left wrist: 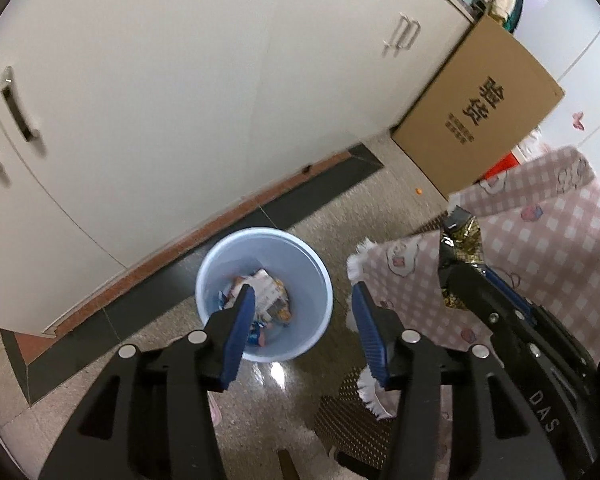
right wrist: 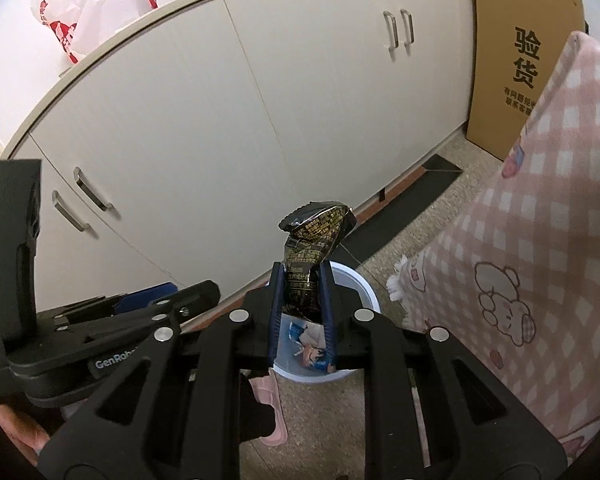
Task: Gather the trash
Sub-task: 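Open both tools over the wastebasket to drop the bag and wrapper, then move both tools back over the table toward the last wrappers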
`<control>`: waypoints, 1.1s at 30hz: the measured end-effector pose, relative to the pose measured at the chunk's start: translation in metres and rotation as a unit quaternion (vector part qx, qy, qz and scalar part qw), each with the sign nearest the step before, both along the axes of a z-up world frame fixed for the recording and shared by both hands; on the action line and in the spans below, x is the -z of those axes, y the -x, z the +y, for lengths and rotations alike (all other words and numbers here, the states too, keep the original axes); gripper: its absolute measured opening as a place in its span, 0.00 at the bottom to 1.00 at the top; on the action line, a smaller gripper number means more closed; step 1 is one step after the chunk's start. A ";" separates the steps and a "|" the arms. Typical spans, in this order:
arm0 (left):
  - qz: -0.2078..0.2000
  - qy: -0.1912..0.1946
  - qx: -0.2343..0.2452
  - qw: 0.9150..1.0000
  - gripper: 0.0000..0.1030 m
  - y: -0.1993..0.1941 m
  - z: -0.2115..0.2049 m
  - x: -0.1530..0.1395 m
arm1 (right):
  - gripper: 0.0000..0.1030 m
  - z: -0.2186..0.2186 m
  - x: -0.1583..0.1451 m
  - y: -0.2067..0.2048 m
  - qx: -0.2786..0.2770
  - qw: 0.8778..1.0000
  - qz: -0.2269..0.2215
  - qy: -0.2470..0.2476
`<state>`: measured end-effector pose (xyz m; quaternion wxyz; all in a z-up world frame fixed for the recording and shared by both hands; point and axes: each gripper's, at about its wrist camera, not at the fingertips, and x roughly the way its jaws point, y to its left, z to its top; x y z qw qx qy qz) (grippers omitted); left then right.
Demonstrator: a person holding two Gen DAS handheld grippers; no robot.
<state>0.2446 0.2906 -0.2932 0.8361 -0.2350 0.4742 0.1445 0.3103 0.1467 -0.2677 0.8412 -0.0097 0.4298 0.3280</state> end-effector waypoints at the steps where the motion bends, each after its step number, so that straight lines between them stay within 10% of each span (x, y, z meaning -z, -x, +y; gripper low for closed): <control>1: -0.003 -0.003 -0.007 1.000 0.49 0.001 0.002 -0.002 | 0.18 0.002 -0.002 -0.001 -0.001 1.000 -0.001 -0.005; 5: -0.018 -0.010 -0.044 0.999 0.49 0.010 0.011 -0.015 | 0.25 0.010 -0.008 -0.005 -0.005 1.000 -0.011 -0.029; 8: -0.029 -0.015 -0.057 0.998 0.49 0.014 0.015 -0.024 | 0.50 0.014 -0.012 -0.004 -0.004 0.999 -0.020 -0.035; 21: -0.072 -0.011 -0.042 0.996 0.49 0.022 -0.010 -0.069 | 0.50 -0.023 -0.057 0.009 0.025 0.997 -0.061 -0.043; 33: -0.142 -0.043 0.091 0.985 0.52 -0.005 -0.145 -0.159 | 0.51 -0.163 -0.146 0.029 0.102 0.985 -0.119 -0.073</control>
